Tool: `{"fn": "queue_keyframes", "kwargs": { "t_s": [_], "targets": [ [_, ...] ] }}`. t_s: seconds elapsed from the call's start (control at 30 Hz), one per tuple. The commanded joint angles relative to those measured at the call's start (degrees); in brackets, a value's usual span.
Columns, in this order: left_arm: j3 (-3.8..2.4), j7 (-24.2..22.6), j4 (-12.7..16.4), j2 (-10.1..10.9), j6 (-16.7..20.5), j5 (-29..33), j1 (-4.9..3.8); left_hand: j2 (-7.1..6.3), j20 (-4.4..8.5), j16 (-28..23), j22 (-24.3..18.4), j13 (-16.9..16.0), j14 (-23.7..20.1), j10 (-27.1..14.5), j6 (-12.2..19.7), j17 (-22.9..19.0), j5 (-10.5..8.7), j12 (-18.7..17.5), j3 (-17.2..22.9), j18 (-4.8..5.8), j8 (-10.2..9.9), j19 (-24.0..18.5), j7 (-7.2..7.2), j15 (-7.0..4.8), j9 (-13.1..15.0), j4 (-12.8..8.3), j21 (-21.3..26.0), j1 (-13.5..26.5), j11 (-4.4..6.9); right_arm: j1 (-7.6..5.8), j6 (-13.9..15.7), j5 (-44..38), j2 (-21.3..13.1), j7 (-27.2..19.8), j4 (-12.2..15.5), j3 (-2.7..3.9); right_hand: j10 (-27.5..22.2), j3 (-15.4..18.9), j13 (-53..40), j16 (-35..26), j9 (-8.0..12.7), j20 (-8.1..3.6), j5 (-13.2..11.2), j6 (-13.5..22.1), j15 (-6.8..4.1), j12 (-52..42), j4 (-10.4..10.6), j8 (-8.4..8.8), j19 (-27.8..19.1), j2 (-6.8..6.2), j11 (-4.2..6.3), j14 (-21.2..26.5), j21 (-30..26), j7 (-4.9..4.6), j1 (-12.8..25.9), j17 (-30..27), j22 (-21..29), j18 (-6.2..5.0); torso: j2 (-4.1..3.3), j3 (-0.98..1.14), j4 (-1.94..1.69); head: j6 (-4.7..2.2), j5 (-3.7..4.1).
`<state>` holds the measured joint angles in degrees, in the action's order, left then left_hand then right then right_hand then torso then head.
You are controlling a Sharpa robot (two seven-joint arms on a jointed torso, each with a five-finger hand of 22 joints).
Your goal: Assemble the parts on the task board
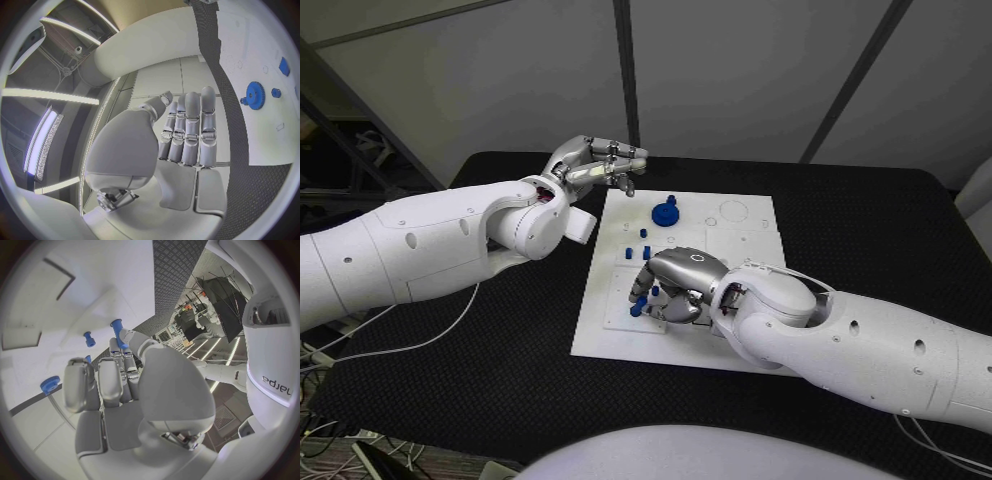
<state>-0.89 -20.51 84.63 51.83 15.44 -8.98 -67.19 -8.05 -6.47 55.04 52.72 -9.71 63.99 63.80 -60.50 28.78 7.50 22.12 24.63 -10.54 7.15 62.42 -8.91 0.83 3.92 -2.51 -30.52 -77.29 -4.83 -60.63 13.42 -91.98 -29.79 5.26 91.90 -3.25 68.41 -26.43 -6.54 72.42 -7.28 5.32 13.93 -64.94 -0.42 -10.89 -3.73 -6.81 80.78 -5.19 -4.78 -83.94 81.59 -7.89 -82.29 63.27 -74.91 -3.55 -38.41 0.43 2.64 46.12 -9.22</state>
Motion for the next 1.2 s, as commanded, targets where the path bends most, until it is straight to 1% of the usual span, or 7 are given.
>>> {"fn": "queue_keyframes", "kwargs": {
  "t_s": [0.03, 0.47, 0.53, 0.6, 0.73, 0.87, 1.2],
  "targets": [
    [-0.05, -0.4, 0.1, 0.0, -0.6, 0.1, -0.07, 0.57, -0.18, -0.2, -0.1, -0.1, -0.2, -0.2, 0.0, -0.1, 0.01, 0.3, -0.3, 0.13, 0.4, -0.4, -0.27, 0.04, 0.0, -0.1, 0.4, 0.0, -0.04, -0.06, -2.3, -2.0, 0.1, 1.2, 0.0, 0.0, 1.2, -0.2, -0.4, 0.0, -0.1, 0.04, 0.3, -0.3, -0.44, -0.1, 0.0, -0.14, 0.1, 0.51, 1.04, -1.6, 0.0, -0.06, 0.2, -0.1, -5.0, 0.53, 0.02, -0.01, -0.02, 0.02, -0.06],
    [-0.05, -0.3, 0.1, 0.0, -0.6, 0.1, -0.07, 0.61, -0.19, -0.2, -0.1, -0.1, -0.2, -0.3, 0.1, -0.1, 0.0, 0.4, -0.4, 0.12, 0.4, -0.4, -0.27, 0.05, 0.0, 0.0, 0.4, 0.0, -0.05, -0.06, -1.8, -3.4, 0.7, 1.7, 0.1, -0.01, 0.8, 0.0, -0.5, -0.1, 0.0, 0.12, 0.4, 0.0, -0.33, 0.2, 0.0, 0.09, -0.1, 0.28, 0.9, -1.6, -0.1, -0.18, 0.6, -0.3, -4.9, 0.48, -0.02, 0.0, 0.03, -0.13, -0.03],
    [-0.05, -0.3, 0.1, 0.0, -0.7, 0.1, -0.07, 0.61, -0.19, -0.2, -0.1, -0.1, -0.2, -0.3, 0.1, -0.1, 0.0, 0.4, -0.4, 0.12, 0.4, -0.4, -0.27, 0.05, 0.0, 0.0, 0.4, 0.0, -0.05, -0.06, -1.8, -3.4, 0.8, 1.5, 0.0, -0.01, 0.1, 0.2, -0.4, -0.1, 0.1, 0.24, 0.4, 0.7, -0.13, 0.8, 0.2, 0.53, -0.2, 0.13, 0.66, -1.5, -0.3, -0.4, 1.0, -0.4, -4.7, 0.44, 0.03, -0.01, -0.01, -0.22, 0.11],
    [-0.05, -0.2, 0.1, 0.0, -0.7, 0.1, -0.07, 0.61, -0.19, -0.2, -0.1, -0.1, -0.2, -0.3, 0.1, -0.1, 0.0, 0.4, -0.4, 0.12, 0.4, -0.4, -0.27, 0.05, 0.0, 0.0, 0.4, 0.0, -0.05, -0.06, -1.8, -3.4, 0.9, 1.3, -0.1, -0.01, -2.1, 0.2, 0.0, -0.2, 0.4, 0.6, 0.5, 2.4, 0.45, 2.2, 0.4, 1.58, -0.7, -0.27, -0.06, -1.4, -0.6, -1.09, 1.7, -0.7, -4.4, 0.35, 0.05, -0.02, -0.02, -0.22, 0.18],
    [-0.05, -0.2, 0.1, 0.0, -0.7, 0.1, -0.07, 0.61, -0.19, -0.2, -0.1, -0.1, -0.2, -0.3, 0.1, -0.1, 0.0, 0.4, -0.4, 0.12, 0.4, -0.4, -0.27, 0.05, 0.0, 0.0, 0.4, 0.0, -0.05, -0.06, -1.9, -3.4, 1.0, 0.9, -0.2, -0.02, -6.5, 0.6, 1.2, -0.5, 1.2, 1.67, 1.3, 5.8, 1.7, 4.6, 1.0, 3.25, -2.4, -1.85, -1.59, -1.2, -2.2, -2.28, 3.4, -1.4, -2.6, -0.14, 0.02, -0.01, 0.0, -0.26, 0.14],
    [-0.05, -0.1, 0.0, 0.0, -0.7, 0.1, -0.07, 0.62, -0.19, -0.2, -0.1, -0.1, -0.2, -0.3, 0.1, -0.1, 0.0, 0.4, -0.4, 0.12, 0.4, -0.4, -0.27, 0.05, 0.0, 0.0, 0.4, 0.1, -0.05, -0.06, -1.8, -3.4, 1.0, 0.6, -0.3, -0.02, -8.1, 0.9, 1.7, -0.6, 1.6, 2.18, 1.3, 6.9, 2.06, 5.2, 1.1, 3.28, -3.4, -2.46, -2.03, -1.0, -3.2, -2.48, 3.8, -1.8, -1.5, -0.48, 0.03, 0.0, 0.01, -0.34, 0.3],
    [-0.05, 0.0, -0.1, 0.0, -0.7, 0.1, -0.07, 0.63, -0.2, -0.2, -0.1, -0.1, -0.2, -0.4, 0.1, -0.1, 0.0, 0.4, -0.5, 0.12, 0.4, -0.3, -0.28, 0.06, 0.0, 0.0, 0.5, 0.1, -0.07, -0.06, -0.9, -2.8, 1.0, -0.2, -0.1, -0.03, -10.5, 1.5, 2.3, -1.3, 2.1, 2.62, 0.8, 8.5, 2.32, 5.5, 1.0, 3.26, -5.0, -2.94, -2.28, -0.6, -4.9, -2.36, 3.9, -3.2, 0.3, -1.04, 0.02, 0.01, 0.02, -0.56, 0.54]
  ]
}}
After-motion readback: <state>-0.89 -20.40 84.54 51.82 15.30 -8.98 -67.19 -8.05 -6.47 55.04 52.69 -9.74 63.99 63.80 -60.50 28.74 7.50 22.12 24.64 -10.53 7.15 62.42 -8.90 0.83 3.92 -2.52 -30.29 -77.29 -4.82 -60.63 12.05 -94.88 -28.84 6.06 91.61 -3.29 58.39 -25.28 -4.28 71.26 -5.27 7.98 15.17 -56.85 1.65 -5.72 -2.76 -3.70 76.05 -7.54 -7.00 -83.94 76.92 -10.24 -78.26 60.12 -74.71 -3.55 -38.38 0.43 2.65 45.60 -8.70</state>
